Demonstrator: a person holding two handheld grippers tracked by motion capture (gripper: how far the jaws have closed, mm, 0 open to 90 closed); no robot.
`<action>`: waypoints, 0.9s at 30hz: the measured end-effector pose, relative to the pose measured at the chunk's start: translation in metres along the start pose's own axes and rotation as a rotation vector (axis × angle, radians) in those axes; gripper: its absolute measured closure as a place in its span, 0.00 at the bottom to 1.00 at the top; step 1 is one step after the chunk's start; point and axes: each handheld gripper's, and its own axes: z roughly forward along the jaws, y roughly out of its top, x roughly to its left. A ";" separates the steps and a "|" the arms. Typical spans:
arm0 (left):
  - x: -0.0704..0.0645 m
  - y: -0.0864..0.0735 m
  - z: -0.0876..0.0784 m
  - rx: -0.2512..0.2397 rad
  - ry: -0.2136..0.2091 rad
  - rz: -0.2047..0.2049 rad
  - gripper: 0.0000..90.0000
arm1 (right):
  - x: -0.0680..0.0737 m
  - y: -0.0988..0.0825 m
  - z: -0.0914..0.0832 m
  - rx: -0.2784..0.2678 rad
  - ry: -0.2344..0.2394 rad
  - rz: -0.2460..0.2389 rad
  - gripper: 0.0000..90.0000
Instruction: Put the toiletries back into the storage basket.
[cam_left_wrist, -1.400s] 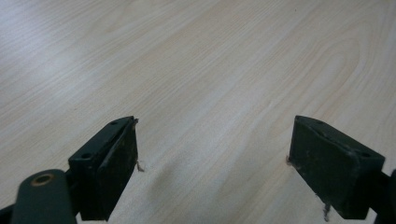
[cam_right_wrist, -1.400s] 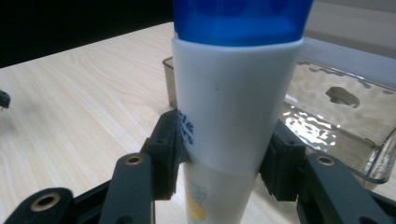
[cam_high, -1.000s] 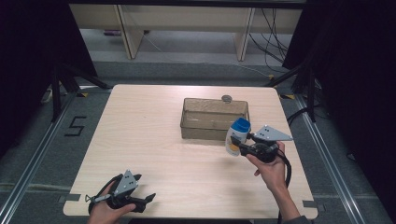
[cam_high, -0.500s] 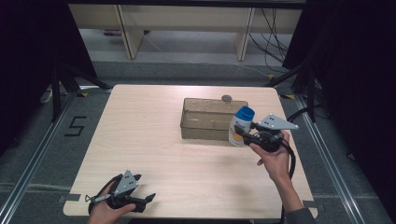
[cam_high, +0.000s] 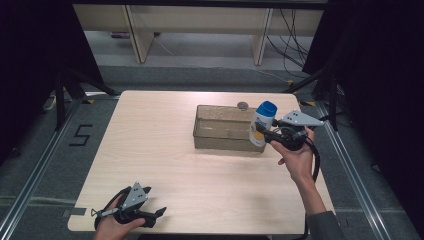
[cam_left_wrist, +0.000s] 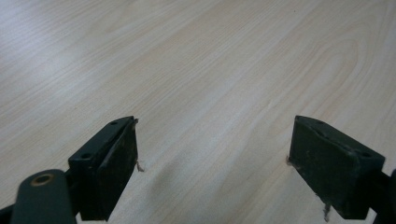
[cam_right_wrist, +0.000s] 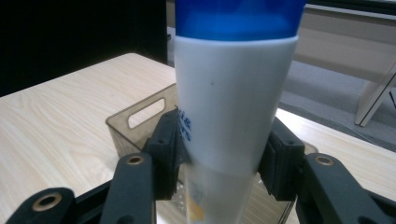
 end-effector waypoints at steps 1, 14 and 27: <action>0.000 0.000 0.000 0.000 0.000 0.000 0.17 | 0.000 0.001 0.001 0.007 0.000 0.017 0.62; 0.000 0.000 0.000 0.002 -0.001 0.003 0.17 | -0.018 0.005 0.017 0.013 -0.051 0.028 0.62; 0.001 0.001 -0.002 0.011 0.009 0.011 0.17 | -0.029 -0.005 0.036 0.046 -0.070 0.046 0.62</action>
